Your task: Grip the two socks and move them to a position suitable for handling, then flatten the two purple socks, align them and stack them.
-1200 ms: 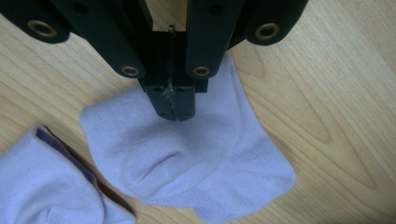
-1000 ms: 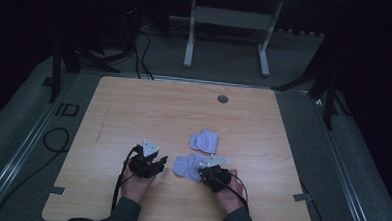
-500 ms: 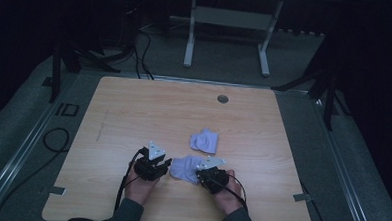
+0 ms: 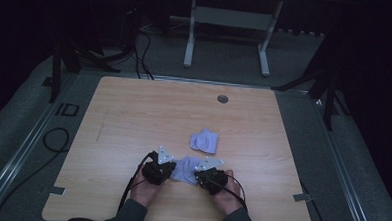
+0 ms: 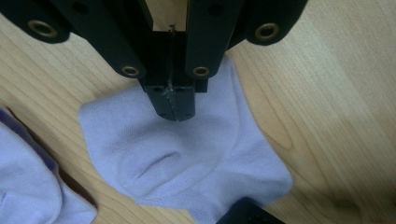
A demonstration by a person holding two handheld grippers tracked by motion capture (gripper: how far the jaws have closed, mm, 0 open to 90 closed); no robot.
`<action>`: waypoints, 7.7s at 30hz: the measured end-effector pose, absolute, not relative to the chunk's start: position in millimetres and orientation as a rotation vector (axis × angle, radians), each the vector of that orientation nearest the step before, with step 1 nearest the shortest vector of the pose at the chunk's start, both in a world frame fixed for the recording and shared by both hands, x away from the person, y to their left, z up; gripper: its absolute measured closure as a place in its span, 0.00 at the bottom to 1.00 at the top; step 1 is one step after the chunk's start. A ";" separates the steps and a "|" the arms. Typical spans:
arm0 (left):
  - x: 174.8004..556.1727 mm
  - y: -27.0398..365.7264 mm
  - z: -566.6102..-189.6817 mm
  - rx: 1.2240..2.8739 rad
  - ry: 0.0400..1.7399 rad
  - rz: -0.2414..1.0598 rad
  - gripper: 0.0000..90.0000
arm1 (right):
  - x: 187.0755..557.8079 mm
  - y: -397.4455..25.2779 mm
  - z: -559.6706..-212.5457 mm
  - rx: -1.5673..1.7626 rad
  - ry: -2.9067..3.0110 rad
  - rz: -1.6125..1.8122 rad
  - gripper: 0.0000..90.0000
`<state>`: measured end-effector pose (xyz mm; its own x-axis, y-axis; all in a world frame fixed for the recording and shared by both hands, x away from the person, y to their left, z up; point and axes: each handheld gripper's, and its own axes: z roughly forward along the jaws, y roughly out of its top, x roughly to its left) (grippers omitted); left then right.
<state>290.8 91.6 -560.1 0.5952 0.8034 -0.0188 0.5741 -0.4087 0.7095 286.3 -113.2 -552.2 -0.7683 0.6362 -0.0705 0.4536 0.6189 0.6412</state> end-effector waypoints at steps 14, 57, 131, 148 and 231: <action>289.6 91.7 -559.9 2.141 1.089 0.437 1.00 | 288.1 -115.1 -551.9 0.883 2.569 0.903 1.00; 275.9 86.0 -560.3 2.131 1.082 0.382 1.00 | 303.0 -71.8 -529.9 0.780 2.575 0.845 0.90; 275.9 86.1 -561.0 2.120 1.085 0.378 1.00 | 275.8 -196.1 -536.2 1.153 2.407 0.884 0.96; 274.7 87.4 -560.6 2.109 1.093 0.346 0.97 | 278.4 -202.7 -524.7 1.156 2.365 0.914 0.93; 291.9 129.6 -545.7 2.030 1.161 0.399 0.74 | 421.7 -96.0 -525.2 1.241 2.630 0.848 0.99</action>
<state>291.9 129.6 -545.7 0.5397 0.8367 -0.0931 0.6028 -0.3068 0.7366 421.7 -96.0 -525.2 -0.6589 0.7407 0.1315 0.6779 0.5088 0.5307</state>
